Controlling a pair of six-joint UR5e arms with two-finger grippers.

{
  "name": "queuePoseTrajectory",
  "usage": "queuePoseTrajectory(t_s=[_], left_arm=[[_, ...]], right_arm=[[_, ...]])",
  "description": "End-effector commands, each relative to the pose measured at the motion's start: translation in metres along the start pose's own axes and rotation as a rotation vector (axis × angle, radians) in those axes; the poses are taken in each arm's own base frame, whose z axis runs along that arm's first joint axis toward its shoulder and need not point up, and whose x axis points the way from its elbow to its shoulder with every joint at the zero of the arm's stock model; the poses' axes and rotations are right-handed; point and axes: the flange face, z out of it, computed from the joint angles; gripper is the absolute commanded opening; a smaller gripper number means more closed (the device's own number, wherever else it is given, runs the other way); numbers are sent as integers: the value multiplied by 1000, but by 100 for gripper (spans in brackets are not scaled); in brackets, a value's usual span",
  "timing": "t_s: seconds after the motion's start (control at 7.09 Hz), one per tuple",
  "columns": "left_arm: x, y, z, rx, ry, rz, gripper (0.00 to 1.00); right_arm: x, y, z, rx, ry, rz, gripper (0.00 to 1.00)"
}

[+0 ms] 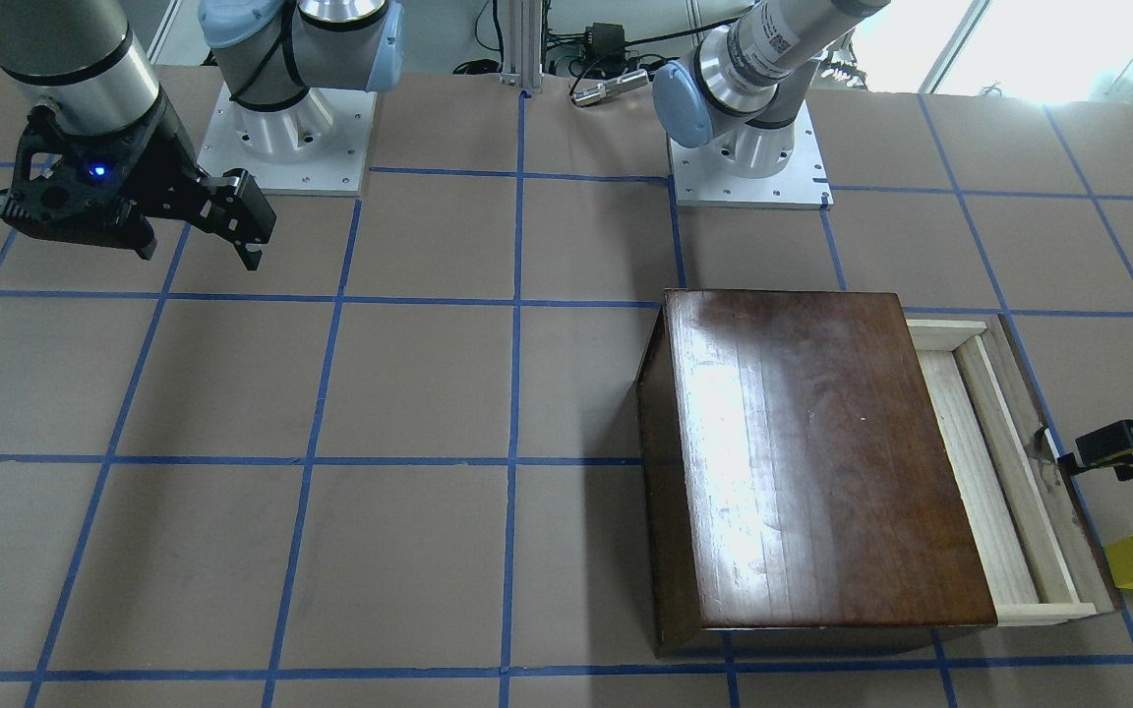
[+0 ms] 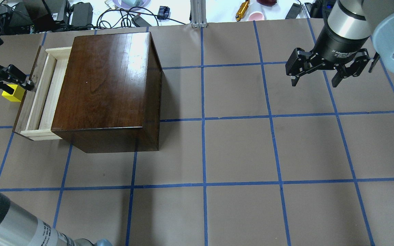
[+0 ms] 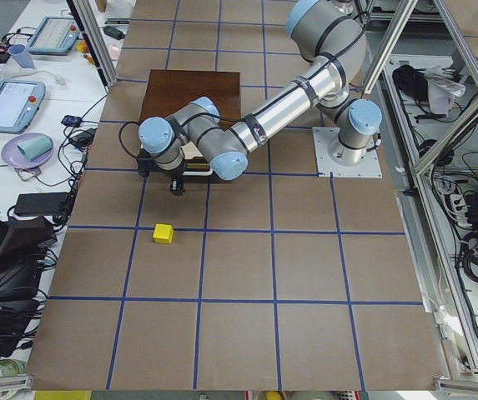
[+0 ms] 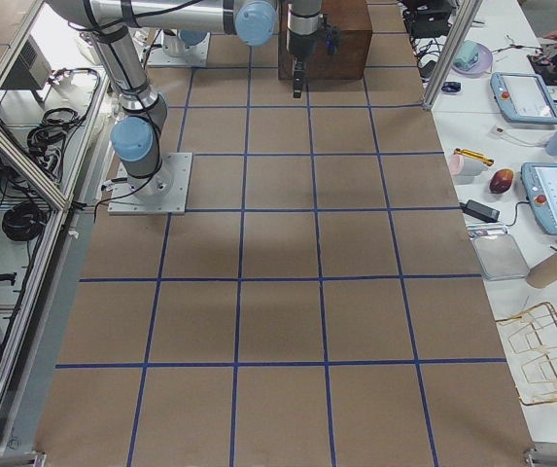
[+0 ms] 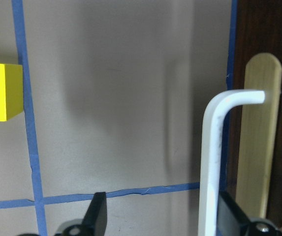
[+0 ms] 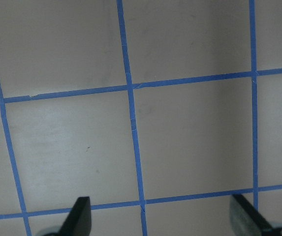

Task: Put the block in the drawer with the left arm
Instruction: 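Release the handle and raise the left gripper away from the drawer, then lower the left gripper over the yellow cube and close on it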

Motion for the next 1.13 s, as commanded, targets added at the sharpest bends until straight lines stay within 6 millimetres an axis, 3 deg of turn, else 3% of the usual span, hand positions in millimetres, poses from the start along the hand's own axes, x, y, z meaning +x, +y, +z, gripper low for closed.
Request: queuePoseTrajectory(t_s=[0.0,0.42,0.71,0.99], left_arm=[[-12,-10,-25,6,-80,2,80],[-49,-54,-17,71,-176,64,80],[-73,-78,2,100,-236,103,80],[-87,-90,35,101,-242,136,80]], right_arm=[[0,0,0,1,0,0,100],[0,0,0,1,0,0,100],[0,0,0,1,0,0,100],[0,0,0,1,0,0,100]])
